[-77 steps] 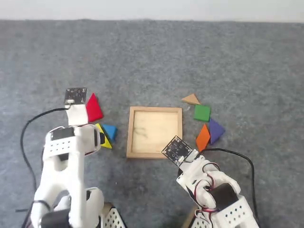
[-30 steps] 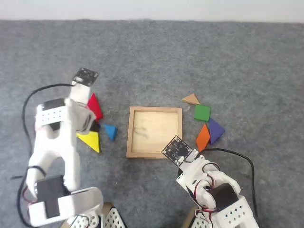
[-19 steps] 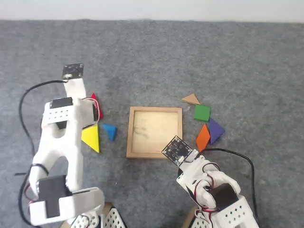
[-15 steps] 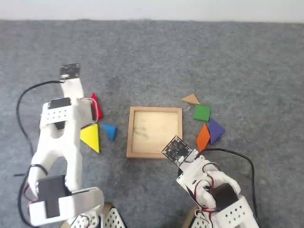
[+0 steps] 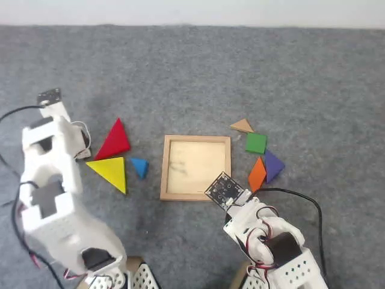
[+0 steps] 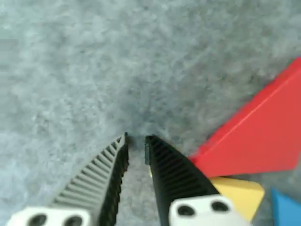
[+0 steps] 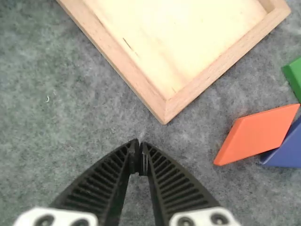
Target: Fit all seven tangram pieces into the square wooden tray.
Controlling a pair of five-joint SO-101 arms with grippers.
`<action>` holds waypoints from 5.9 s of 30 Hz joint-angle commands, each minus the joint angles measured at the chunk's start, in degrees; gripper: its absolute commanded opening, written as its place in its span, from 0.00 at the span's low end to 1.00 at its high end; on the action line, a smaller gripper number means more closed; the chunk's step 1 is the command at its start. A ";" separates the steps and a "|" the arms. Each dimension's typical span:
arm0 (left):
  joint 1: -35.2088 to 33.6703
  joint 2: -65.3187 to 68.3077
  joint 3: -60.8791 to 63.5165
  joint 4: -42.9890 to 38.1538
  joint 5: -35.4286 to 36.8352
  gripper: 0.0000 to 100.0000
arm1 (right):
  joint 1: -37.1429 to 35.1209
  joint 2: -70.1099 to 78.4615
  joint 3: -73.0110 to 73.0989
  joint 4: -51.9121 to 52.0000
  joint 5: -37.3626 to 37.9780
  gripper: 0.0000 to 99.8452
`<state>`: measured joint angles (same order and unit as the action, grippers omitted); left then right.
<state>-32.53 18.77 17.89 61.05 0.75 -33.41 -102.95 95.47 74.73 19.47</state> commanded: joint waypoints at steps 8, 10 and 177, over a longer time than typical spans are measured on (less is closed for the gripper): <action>-0.79 0.00 -3.56 7.30 -11.69 0.02 | -0.31 -0.84 0.97 0.31 0.09 0.01; -0.79 -4.04 0.13 6.86 -13.36 0.02 | -0.31 -0.84 0.97 0.31 0.09 0.01; 16.79 -9.23 9.71 11.25 -66.64 0.26 | -0.22 -0.84 0.97 0.31 0.09 0.01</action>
<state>-16.26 9.98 27.56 71.69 -74.15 -33.41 -102.95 95.47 74.73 19.47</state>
